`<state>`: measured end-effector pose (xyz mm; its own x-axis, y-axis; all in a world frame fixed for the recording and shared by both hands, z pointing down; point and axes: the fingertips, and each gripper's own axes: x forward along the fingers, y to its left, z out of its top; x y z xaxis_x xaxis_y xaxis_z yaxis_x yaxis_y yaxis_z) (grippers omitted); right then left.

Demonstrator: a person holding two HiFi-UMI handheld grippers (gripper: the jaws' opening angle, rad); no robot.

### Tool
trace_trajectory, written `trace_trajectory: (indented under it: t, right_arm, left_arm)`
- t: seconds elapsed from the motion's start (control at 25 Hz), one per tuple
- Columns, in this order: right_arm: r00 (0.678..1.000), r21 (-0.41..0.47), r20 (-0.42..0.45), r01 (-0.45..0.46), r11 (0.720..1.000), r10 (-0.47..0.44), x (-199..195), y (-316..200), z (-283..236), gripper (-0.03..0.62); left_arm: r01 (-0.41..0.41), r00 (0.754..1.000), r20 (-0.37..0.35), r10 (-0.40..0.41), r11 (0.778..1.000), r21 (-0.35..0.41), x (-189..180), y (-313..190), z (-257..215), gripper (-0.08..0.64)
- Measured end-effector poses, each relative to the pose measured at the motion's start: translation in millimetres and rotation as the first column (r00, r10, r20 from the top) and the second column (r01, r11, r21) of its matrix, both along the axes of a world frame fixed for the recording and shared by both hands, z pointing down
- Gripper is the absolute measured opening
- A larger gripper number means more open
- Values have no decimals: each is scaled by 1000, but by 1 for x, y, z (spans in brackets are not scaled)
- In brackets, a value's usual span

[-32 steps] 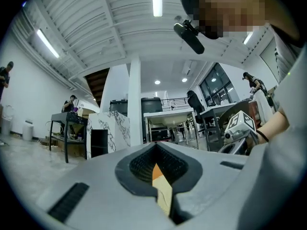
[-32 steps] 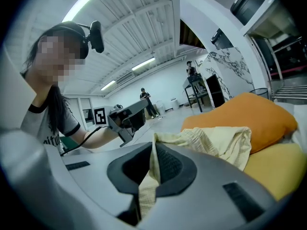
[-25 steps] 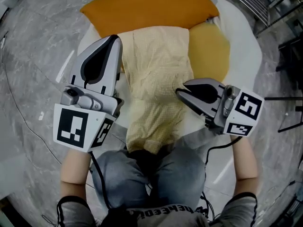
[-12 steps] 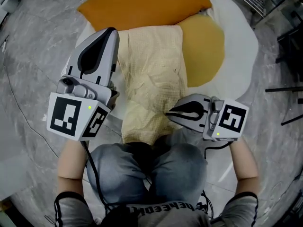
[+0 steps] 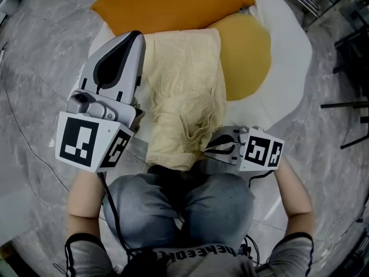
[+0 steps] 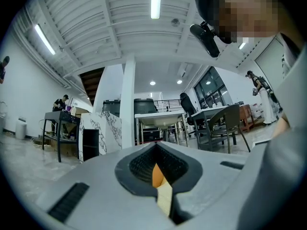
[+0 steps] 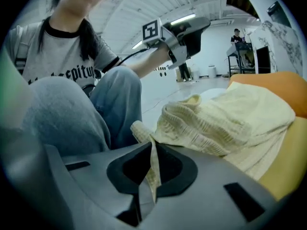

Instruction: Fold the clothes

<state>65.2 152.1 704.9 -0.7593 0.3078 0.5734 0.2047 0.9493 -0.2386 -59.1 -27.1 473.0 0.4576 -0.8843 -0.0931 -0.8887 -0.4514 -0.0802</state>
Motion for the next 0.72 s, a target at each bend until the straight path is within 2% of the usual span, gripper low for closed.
trace_trajectory:
  t: [0.12, 0.2, 0.32, 0.44, 0.72]
  right_arm:
    - [999, -15, -46, 9, 1000, -10, 4, 5, 18, 15]
    - [999, -65, -54, 1, 998, -5, 5, 8, 24, 15]
    - [1000, -159, -22, -20, 987, 17, 9, 8, 13, 63]
    - [999, -200, 13, -28, 979, 31, 16, 1, -7, 91]
    - [999, -157, 46, -20, 987, 27, 23, -16, -42, 91]
  left_arm:
    - [0, 1000, 3, 0, 1000, 9, 1, 3, -3, 3]
    - [0, 1000, 4, 0, 1000, 13, 1, 4, -3, 3]
    - [-3, 1000, 6, 3, 1000, 15, 2, 6, -6, 3]
    - [-7, 1000, 5, 7, 1000, 20, 3, 8, -7, 3]
    - [-25, 1000, 6, 25, 999, 31, 8, 11, -10, 3]
